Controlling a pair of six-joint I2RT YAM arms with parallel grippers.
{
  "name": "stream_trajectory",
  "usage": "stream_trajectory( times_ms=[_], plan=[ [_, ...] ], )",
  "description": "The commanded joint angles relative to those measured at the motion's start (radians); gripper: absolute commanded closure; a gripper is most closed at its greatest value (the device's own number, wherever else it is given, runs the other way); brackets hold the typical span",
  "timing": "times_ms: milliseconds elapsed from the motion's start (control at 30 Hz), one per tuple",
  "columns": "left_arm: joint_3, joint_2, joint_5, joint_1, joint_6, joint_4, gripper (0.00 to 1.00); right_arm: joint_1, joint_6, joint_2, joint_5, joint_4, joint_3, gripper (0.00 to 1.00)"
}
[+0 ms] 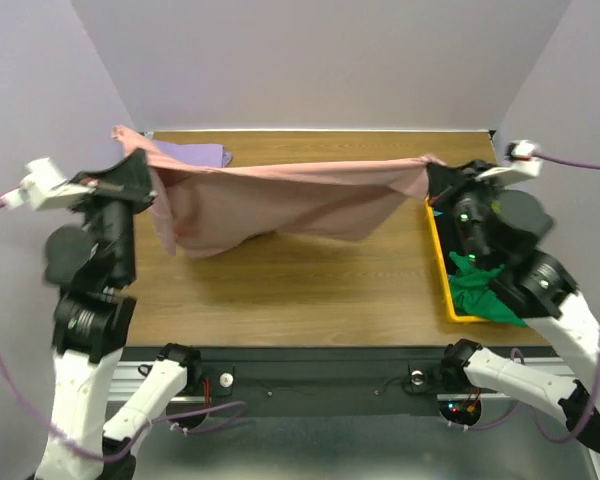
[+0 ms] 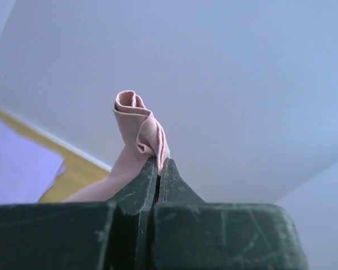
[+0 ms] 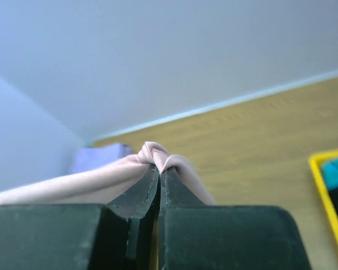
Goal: Fold and stack the t-shirts
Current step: Flatten the tshirt out
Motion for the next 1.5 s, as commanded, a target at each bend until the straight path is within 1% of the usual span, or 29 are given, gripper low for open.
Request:
stream_trajectory(
  times_ms=[0, 133, 233, 300, 433, 533, 567, 633, 667, 733, 767, 800, 833, 867, 900, 933, 967, 1000, 1033, 1067, 1100, 1133, 1167, 1200, 1233, 1267, 1300, 1400, 1467],
  plan=[
    [0.139, -0.116, 0.056, -0.003, 0.023, 0.011, 1.00, 0.002, -0.080, -0.077, -0.214, 0.003, 0.148, 0.99],
    [0.243, -0.167, 0.162, -0.002, 0.032, 0.004, 1.00, 0.002, -0.073, -0.094, -0.424, -0.029, 0.320, 1.00],
    [0.317, -0.167, 0.288, 0.010, 0.037, 0.004, 1.00, 0.004, -0.066, -0.093, -0.495, -0.055, 0.392, 1.00],
    [0.354, -0.157, 0.303, 0.024, 0.040, 0.001, 1.00, 0.002, -0.064, -0.091, -0.483, -0.058, 0.408, 1.00],
    [0.403, -0.097, 0.282, 0.059, 0.061, 0.009, 1.00, 0.002, -0.075, -0.071, -0.362, -0.059, 0.420, 1.00],
    [0.414, 0.001, 0.254, 0.061, 0.089, 0.055, 1.00, 0.004, -0.086, -0.013, -0.152, -0.058, 0.406, 1.00],
    [0.412, 0.076, 0.251, 0.061, 0.098, 0.067, 1.00, 0.002, -0.093, 0.007, -0.030, -0.058, 0.400, 1.00],
    [0.401, 0.159, 0.240, 0.061, 0.117, 0.107, 1.00, 0.002, -0.098, 0.088, 0.098, -0.058, 0.373, 0.99],
    [0.380, 0.247, 0.233, 0.061, 0.132, 0.127, 1.00, 0.002, -0.096, 0.152, 0.211, -0.059, 0.351, 1.00],
    [0.366, 0.352, 0.205, 0.061, 0.144, 0.173, 1.00, 0.002, -0.084, 0.219, 0.320, -0.056, 0.328, 0.99],
    [0.368, 0.468, 0.191, 0.063, 0.170, 0.181, 1.00, -0.009, -0.071, 0.258, 0.380, -0.055, 0.310, 1.00],
    [0.374, 0.533, 0.185, 0.063, 0.176, 0.188, 1.00, -0.030, -0.054, 0.289, 0.377, -0.055, 0.291, 1.00],
    [0.383, 0.597, 0.179, 0.063, 0.187, 0.192, 1.00, -0.117, -0.032, 0.320, 0.335, -0.055, 0.273, 1.00],
    [0.412, 0.662, 0.176, 0.066, 0.208, 0.195, 1.00, -0.193, 0.035, 0.387, 0.145, -0.052, 0.223, 1.00],
    [0.436, 0.802, 0.164, 0.066, 0.215, 0.196, 0.93, -0.270, 0.075, 0.426, 0.035, -0.041, 0.199, 1.00],
    [0.472, 0.878, 0.147, 0.067, 0.225, 0.186, 0.77, -0.392, 0.101, 0.481, -0.054, -0.012, 0.170, 0.99],
    [0.523, 0.958, 0.136, 0.070, 0.230, 0.149, 0.35, -0.429, 0.109, 0.594, -0.142, 0.046, 0.150, 0.99],
    [0.688, 1.121, 0.141, 0.075, 0.254, 0.095, 0.03, -0.459, 0.121, 0.671, -0.168, 0.046, 0.173, 0.87],
    [0.793, 1.203, 0.139, 0.075, 0.265, -0.037, 0.01, -0.498, 0.097, 0.732, -0.246, 0.045, 0.205, 0.78],
    [0.902, 1.278, 0.129, 0.075, 0.272, -0.108, 0.01, -0.509, 0.089, 0.831, -0.279, 0.045, 0.269, 0.64],
    [1.106, 1.404, 0.101, 0.073, 0.279, -0.173, 0.01, -0.516, 0.079, 0.864, -0.310, 0.043, 0.296, 0.38],
    [1.186, 1.444, 0.086, 0.073, 0.276, -0.275, 0.02, -0.522, 0.065, 0.886, -0.340, 0.043, 0.317, 0.25],
    [1.235, 1.466, 0.084, 0.073, 0.276, -0.295, 0.02, -0.523, 0.062, 0.901, -0.380, 0.043, 0.336, 0.15],
    [1.205, 1.445, 0.090, 0.069, 0.278, -0.270, 0.02, -0.523, 0.058, 0.904, -0.393, 0.043, 0.351, 0.00],
    [1.146, 1.411, 0.092, 0.066, 0.276, -0.232, 0.01, -0.523, 0.049, 0.898, -0.402, 0.043, 0.353, 0.00],
    [0.983, 1.370, 0.102, 0.064, 0.276, -0.182, 0.02, -0.523, 0.051, 0.891, -0.414, 0.045, 0.351, 0.00],
    [0.895, 1.280, 0.111, 0.058, 0.281, -0.069, 0.02, -0.523, 0.049, 0.866, -0.416, 0.045, 0.336, 0.00],
    [0.636, 1.130, 0.135, 0.049, 0.275, 0.046, 0.01, -0.523, 0.034, 0.820, -0.460, 0.045, 0.294, 0.00],
    [0.566, 1.080, 0.135, 0.036, 0.267, 0.075, 0.01, -0.523, 0.029, 0.771, -0.489, 0.045, 0.244, 0.00]
  ],
)
